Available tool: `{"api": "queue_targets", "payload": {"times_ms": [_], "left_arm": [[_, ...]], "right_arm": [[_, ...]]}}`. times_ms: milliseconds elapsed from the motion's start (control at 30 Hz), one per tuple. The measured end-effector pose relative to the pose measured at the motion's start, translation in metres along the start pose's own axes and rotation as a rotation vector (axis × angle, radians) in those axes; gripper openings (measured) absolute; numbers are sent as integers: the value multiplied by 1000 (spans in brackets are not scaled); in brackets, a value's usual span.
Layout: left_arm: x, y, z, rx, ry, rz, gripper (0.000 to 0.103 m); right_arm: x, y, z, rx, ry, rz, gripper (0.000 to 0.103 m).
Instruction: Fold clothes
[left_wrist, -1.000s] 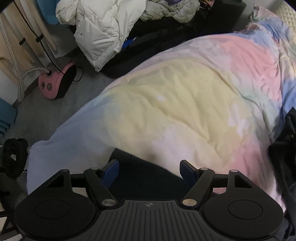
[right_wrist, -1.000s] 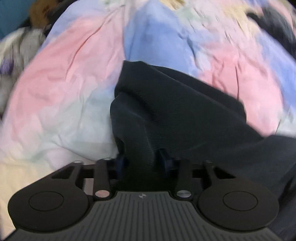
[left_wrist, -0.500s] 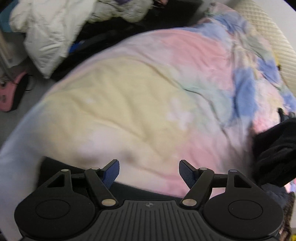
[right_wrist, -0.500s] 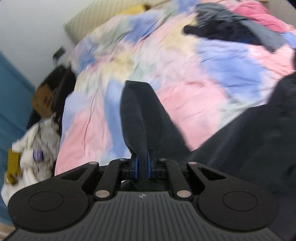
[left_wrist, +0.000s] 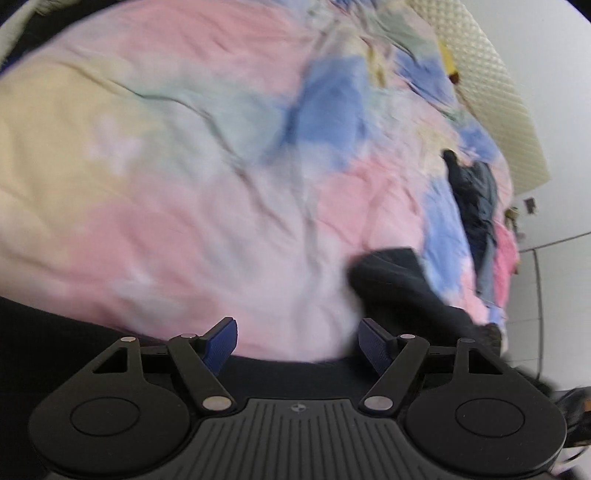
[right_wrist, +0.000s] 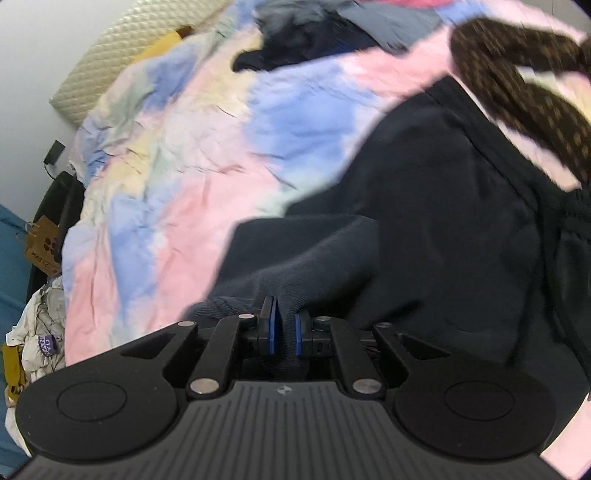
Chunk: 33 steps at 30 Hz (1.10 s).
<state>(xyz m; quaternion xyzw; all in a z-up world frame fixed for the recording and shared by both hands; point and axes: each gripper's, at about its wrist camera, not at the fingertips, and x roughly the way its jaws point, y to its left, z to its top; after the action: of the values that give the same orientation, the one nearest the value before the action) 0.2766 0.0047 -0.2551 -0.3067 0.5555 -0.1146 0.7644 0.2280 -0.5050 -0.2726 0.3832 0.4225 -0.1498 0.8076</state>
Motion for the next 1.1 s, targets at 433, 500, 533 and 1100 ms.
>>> {"api": "queue_targets", "payload": {"times_ms": [433,500,533,1100], "left_arm": [[157,-78,-10,-248,53,-125,78],[174,-78,-7,-268,51,-108,77],[180,-77,-4,-270,54,-92,75],[232,-125,4,-69,48,144,30]], "right_arm": [[47,-78,-38,28,160,72,13],[52,-83,-39,25,179,87,13],[55,-85,-38,23,187,92,13],[71,-98,-30,-76,252,127,17]]}}
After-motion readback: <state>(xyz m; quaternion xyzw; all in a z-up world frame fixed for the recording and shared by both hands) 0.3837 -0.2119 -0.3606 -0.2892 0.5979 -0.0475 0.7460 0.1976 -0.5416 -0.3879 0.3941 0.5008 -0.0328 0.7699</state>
